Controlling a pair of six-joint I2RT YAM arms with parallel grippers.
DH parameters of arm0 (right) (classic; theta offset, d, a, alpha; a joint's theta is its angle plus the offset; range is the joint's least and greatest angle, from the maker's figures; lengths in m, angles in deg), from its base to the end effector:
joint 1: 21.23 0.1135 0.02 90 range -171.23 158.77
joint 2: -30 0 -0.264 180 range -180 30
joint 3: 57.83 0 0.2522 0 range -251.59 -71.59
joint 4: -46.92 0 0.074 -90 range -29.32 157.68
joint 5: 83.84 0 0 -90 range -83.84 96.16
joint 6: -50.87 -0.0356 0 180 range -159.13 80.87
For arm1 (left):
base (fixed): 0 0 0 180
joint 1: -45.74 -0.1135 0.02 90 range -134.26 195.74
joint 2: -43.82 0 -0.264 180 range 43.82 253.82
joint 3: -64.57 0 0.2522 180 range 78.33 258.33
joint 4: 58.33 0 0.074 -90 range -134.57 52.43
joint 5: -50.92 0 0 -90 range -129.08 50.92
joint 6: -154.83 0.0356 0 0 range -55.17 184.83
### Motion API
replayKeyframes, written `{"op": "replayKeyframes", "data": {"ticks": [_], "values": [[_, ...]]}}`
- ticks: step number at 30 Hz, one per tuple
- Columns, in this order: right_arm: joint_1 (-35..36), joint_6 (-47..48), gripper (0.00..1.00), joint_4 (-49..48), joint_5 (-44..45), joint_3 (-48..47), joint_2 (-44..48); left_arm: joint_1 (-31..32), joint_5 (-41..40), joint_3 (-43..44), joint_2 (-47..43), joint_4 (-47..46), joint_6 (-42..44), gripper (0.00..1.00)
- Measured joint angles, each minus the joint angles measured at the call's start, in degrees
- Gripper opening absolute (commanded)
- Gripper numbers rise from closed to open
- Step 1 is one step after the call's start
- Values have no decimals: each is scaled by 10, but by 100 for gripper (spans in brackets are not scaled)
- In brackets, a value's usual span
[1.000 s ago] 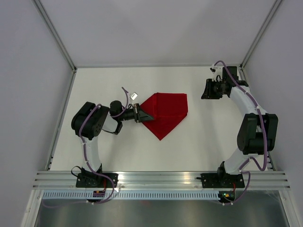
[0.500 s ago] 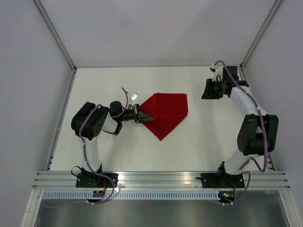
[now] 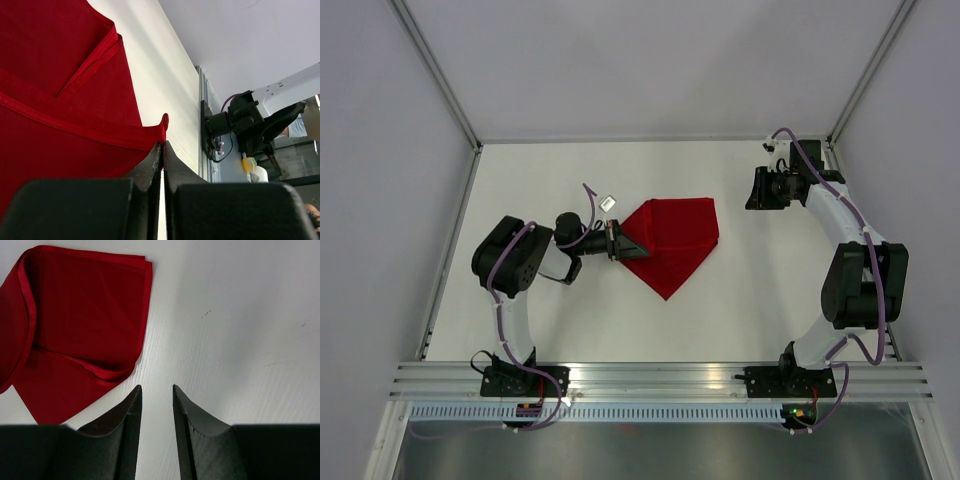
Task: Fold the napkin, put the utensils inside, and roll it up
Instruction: Fold the napkin, then roll the napkin with the utensil
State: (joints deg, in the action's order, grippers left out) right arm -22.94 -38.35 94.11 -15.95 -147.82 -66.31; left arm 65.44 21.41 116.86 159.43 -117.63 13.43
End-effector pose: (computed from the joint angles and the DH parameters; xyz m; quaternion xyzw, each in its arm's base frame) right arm 0.3635 0.0026 0.2621 -0.0525 0.9326 0.1754 0.3112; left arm 0.3084 -0.1433 0.1198 0.1578 0.7017 -0.6423 0.2650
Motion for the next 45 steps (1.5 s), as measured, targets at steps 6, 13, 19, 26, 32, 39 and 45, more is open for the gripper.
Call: {"op": "replayKeyframes", "data": {"ticks": [6,13,19,26,32,39,45], "values": [[1,0,37,0,0,0,1,15,0,0,-3,-1,32,15],[8,1,37,0,3,0,2,39,-2,0,-30,35,105,33],[21,4,37,0,10,0,2,45,-12,0,-74,112,174,36],[83,37,38,31,15,-7,2,42,-127,2,-195,238,228,39],[226,92,38,43,28,-7,3,39,-412,26,-369,422,242,53],[375,143,41,34,61,19,0,-26,-648,90,-456,661,188,68],[458,165,49,10,110,47,-7,-58,-723,91,-499,777,171,69]]}}
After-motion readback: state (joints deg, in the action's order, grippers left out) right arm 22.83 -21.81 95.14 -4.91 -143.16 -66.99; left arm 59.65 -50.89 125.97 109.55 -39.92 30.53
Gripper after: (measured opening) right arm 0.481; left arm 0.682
